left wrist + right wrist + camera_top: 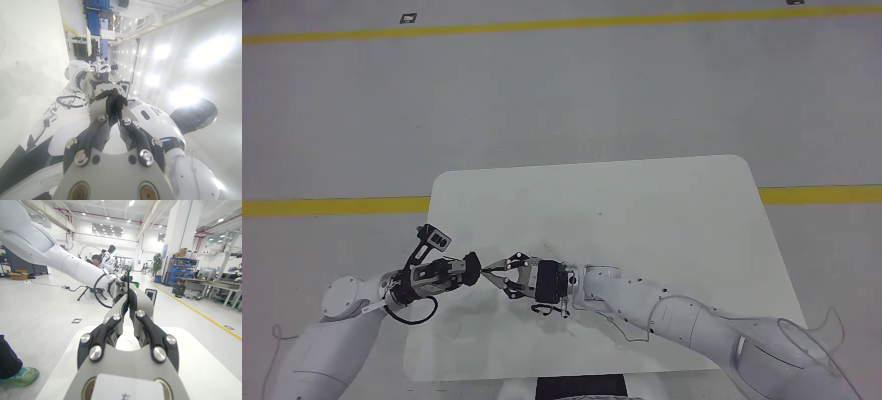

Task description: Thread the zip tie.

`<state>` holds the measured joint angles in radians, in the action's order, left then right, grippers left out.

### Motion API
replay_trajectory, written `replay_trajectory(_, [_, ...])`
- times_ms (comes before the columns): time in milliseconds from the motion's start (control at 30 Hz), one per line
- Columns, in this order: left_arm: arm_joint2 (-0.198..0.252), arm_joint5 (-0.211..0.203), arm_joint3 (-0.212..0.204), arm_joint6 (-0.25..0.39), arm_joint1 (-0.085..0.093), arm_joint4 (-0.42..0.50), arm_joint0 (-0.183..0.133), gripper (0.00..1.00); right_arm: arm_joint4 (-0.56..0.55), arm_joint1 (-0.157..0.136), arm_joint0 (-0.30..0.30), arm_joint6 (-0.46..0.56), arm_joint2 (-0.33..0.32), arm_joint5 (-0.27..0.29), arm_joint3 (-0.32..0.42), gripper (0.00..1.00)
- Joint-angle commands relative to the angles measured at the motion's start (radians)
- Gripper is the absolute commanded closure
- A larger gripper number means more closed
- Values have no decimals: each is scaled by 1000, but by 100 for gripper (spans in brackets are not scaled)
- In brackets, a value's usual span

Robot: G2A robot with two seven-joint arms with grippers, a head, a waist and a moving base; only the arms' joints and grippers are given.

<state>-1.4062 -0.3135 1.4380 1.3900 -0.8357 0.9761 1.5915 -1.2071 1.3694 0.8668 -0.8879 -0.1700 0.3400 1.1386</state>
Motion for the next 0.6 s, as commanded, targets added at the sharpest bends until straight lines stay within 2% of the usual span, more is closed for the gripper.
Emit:
replay_trajectory(0, [1, -1, -2, 0, 0, 0, -1, 100, 0, 1, 0, -2, 0, 0, -2, 100])
replay_trajectory(267, [5, -6, -14, 0, 0, -1, -4, 100, 1, -6, -11, -24, -4, 0, -9, 100])
replay_trajectory(567, [7, -4, -23, 0, -1, -19, -9, 100, -8, -22, -4, -5, -23, 0, 10, 100])
